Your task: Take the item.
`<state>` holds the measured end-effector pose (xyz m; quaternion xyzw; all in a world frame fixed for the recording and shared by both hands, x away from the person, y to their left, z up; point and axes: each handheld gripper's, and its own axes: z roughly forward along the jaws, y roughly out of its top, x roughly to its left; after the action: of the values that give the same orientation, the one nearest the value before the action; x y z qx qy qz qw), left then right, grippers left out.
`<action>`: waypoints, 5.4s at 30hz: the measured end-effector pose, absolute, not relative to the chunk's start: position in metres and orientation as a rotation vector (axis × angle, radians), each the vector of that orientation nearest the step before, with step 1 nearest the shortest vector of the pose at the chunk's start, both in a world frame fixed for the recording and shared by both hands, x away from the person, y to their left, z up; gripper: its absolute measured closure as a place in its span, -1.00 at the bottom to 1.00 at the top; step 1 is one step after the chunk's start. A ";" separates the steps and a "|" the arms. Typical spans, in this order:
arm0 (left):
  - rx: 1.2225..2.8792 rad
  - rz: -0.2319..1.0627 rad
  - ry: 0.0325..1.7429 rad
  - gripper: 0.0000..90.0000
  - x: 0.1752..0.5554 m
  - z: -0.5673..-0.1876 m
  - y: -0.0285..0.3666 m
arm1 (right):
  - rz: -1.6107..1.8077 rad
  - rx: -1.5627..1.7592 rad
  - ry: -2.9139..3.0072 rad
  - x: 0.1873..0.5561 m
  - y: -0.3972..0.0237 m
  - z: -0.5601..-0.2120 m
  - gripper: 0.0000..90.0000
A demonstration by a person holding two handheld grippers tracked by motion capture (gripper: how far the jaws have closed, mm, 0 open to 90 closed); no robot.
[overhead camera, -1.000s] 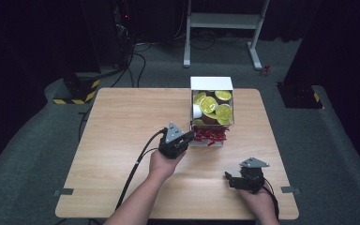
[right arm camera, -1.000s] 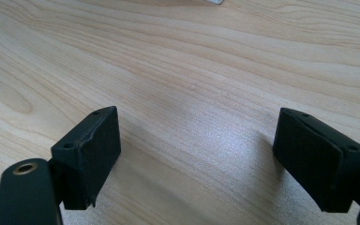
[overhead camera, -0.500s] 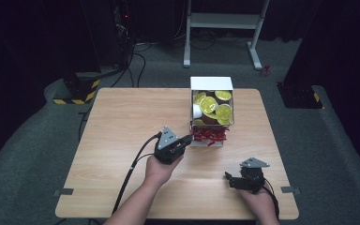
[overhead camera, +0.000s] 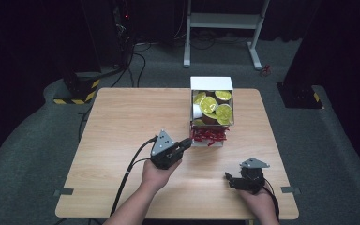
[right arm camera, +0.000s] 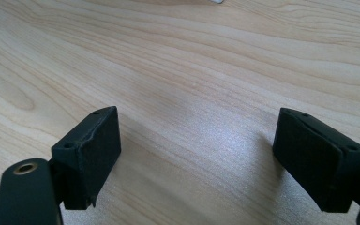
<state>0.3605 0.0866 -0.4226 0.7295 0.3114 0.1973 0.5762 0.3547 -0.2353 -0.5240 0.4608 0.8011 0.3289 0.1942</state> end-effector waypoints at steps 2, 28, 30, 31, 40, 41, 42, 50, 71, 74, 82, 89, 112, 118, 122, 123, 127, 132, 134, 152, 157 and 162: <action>1.704 0.460 0.726 0.91 0.359 -0.421 0.087 | 0.922 1.292 2.246 0.355 -0.235 -0.524 -0.66; 1.706 0.475 0.749 0.91 0.350 -0.421 0.121 | 0.922 1.293 2.245 0.355 -0.235 -0.524 -0.66; 1.701 0.481 0.757 0.91 0.350 -0.421 0.123 | 0.922 1.293 2.245 0.355 -0.235 -0.524 -0.66; 1.701 0.487 0.760 0.91 0.350 -0.421 0.125 | 0.922 1.293 2.245 0.355 -0.235 -0.524 -0.66; 1.723 0.498 0.791 0.91 0.355 -0.422 0.137 | 0.921 1.296 2.244 0.355 -0.235 -0.524 -0.66; 1.725 0.503 0.794 0.91 0.356 -0.422 0.139 | 0.921 1.296 2.244 0.355 -0.235 -0.524 -0.66; 1.728 0.506 0.795 0.91 0.356 -0.422 0.140 | 0.922 1.297 2.244 0.355 -0.235 -0.524 -0.66; 1.705 0.528 0.821 0.91 0.358 -0.422 0.155 | 0.921 1.293 2.254 0.354 -0.235 -0.524 -0.71; 1.714 0.605 0.892 0.91 0.383 -0.431 0.179 | 0.917 1.297 2.254 0.354 -0.235 -0.524 -0.74; 1.713 0.594 0.915 0.91 0.386 -0.436 0.182 | 0.919 1.295 2.258 0.354 -0.235 -0.524 -0.76; 1.723 0.585 0.969 0.91 0.394 -0.453 0.182 | 0.920 1.294 2.266 0.355 -0.235 -0.524 -0.77; 1.754 0.590 1.004 0.91 0.408 -0.460 0.179 | 0.921 1.289 2.266 0.355 -0.235 -0.524 -0.77; 1.772 0.571 1.099 0.91 0.433 -0.482 0.177 | 0.921 1.273 2.276 0.354 -0.234 -0.524 -0.77; 1.798 0.553 1.173 0.87 0.436 -0.497 0.183 | 0.921 1.278 2.275 0.354 -0.234 -0.524 -0.77; 1.822 0.552 1.209 0.86 0.438 -0.502 0.184 | 0.923 1.253 2.281 0.354 -0.234 -0.525 -0.77; 1.832 0.550 1.214 0.86 0.439 -0.503 0.185 | 0.923 1.251 2.283 0.354 -0.234 -0.525 -0.77; 1.851 0.530 1.249 0.87 0.441 -0.508 0.183 | 0.923 1.259 2.281 0.354 -0.234 -0.525 -0.76; 1.893 0.535 1.251 0.86 0.444 -0.512 0.181 | 0.923 1.264 2.283 0.353 -0.234 -0.524 -0.76; 1.898 0.527 1.266 0.86 0.446 -0.513 0.181 | 0.922 1.261 2.283 0.354 -0.234 -0.524 -0.77; 1.964 0.499 1.304 0.84 0.451 -0.519 0.181 | 0.926 1.257 2.292 0.353 -0.233 -0.524 -0.77; 1.972 0.499 1.301 0.83 0.451 -0.521 0.180 | 0.926 1.256 2.292 0.353 -0.233 -0.524 -0.77; 1.971 0.503 1.297 0.82 0.452 -0.522 0.181 | 0.926 1.256 2.292 0.353 -0.233 -0.524 -0.77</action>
<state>0.4518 0.1807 -0.5221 0.7633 0.5024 0.1949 0.3564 0.3528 -0.2332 -0.5243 0.4452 0.8126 0.3284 0.1832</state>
